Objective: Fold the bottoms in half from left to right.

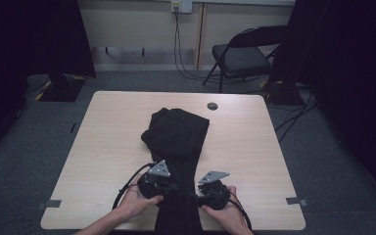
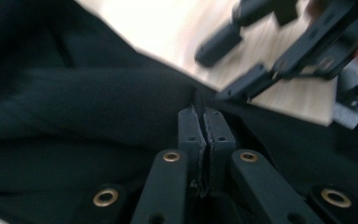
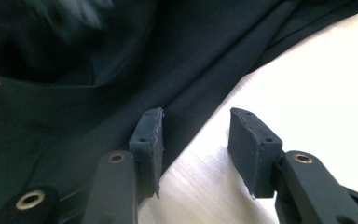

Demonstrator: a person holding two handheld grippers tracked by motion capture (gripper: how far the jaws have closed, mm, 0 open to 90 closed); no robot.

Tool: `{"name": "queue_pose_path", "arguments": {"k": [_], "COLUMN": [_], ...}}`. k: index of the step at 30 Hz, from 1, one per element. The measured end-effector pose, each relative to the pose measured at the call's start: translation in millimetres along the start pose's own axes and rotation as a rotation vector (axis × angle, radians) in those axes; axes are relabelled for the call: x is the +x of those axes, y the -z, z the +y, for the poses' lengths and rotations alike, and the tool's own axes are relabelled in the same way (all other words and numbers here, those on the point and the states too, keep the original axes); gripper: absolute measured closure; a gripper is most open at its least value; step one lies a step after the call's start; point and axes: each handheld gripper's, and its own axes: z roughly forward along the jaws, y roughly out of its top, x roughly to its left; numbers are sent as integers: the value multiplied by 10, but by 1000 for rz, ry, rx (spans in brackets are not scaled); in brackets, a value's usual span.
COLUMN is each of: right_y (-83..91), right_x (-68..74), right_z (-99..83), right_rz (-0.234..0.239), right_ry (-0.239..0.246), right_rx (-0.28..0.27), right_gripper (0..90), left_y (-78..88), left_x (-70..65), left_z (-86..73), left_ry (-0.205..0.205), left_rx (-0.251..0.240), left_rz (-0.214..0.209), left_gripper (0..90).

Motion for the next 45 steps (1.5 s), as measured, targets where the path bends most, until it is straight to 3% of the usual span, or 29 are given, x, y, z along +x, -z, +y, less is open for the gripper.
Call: {"name": "queue_pose_path", "arguments": {"k": [1, 2, 3, 4, 7, 10, 12, 14, 15, 16, 17, 18, 20, 21, 22, 25, 29, 31, 34, 35, 37, 39, 40, 43, 45], "right_y": [5, 23, 37, 58, 45, -106, -199, -303, -347, -392, -406, -411, -398, -388, -372, -316, -247, -215, -187, -181, -158, -111, -79, 26, 67], "right_x": [-3, -22, -51, -107, -291, -445, -494, -525, -533, -518, -506, -507, -499, -508, -531, -638, -840, -931, -1002, -1002, -1000, -939, -874, -655, -523], "right_z": [13, 40, 62, 93, 186, 287, 340, 395, 408, 419, 431, 437, 441, 439, 435, 396, 339, 332, 326, 322, 316, 318, 328, 336, 316], "right_rz": [3, -13, -26, -32, -79, -106, -120, -132, -125, -144, -153, -155, -207, -221, -231, -297, -323, -341, -370, -382, -381, -318, -307, -231, -204], "right_ry": [4, 6, -1, -21, -63, -93, -99, -102, -106, -82, -66, -59, -24, -6, -9, -3, -42, -53, -50, -48, -67, -85, -65, -29, -12], "right_rx": [-5, -19, -28, -46, -75, -70, -75, -63, -60, -59, -57, -57, -48, -44, -35, -29, -32, -19, -1, 6, 1, -35, -47, -77, -74], "right_gripper": [560, 570, 576, 577, 567, 546, 534, 506, 503, 501, 500, 497, 498, 499, 501, 509, 510, 509, 519, 529, 528, 501, 500, 508, 507], "left_y": [1, 20, 29, 46, 153, 139, 50, -60, -120, -140, -140, -119, -81, -36, -49, 2, 113, 149, 236, 251, 256, 285, 344, 504, 606], "left_x": [-38, -36, -35, -42, -36, -51, -57, -64, -99, -122, -136, -131, -102, -48, -75, -59, 11, 31, 97, 126, 144, 135, 129, 118, 101], "left_z": [7, 13, 11, 3, 31, 80, 60, -4, -44, -74, -79, -73, -89, -91, -115, -158, -248, -302, -365, -381, -376, -363, -345, -332, -376], "left_ry": [-55, -79, -55, -20, 4, 14, 1, 16, -6, -40, -45, -59, -96, -126, -64, -58, -53, -11, 8, 46, 73, 76, 73, 77, 78], "left_rx": [41, 68, 63, 26, -81, -118, -86, -47, 4, 14, 14, 47, 71, 110, 70, 73, 86, 63, 76, 65, 50, 8, -27, -91, -113], "left_rz": [49, 53, 36, 34, -37, -81, -64, -80, -42, -11, 1, 19, 36, 38, 58, 92, 99, 111, 124, 112, 70, 32, 10, -4, 2], "left_gripper": [865, 854, 845, 837, 762, 707, 676, 665, 665, 668, 690, 696, 721, 733, 746, 746, 746, 747, 748, 748, 713, 744, 753, 766, 717]}}
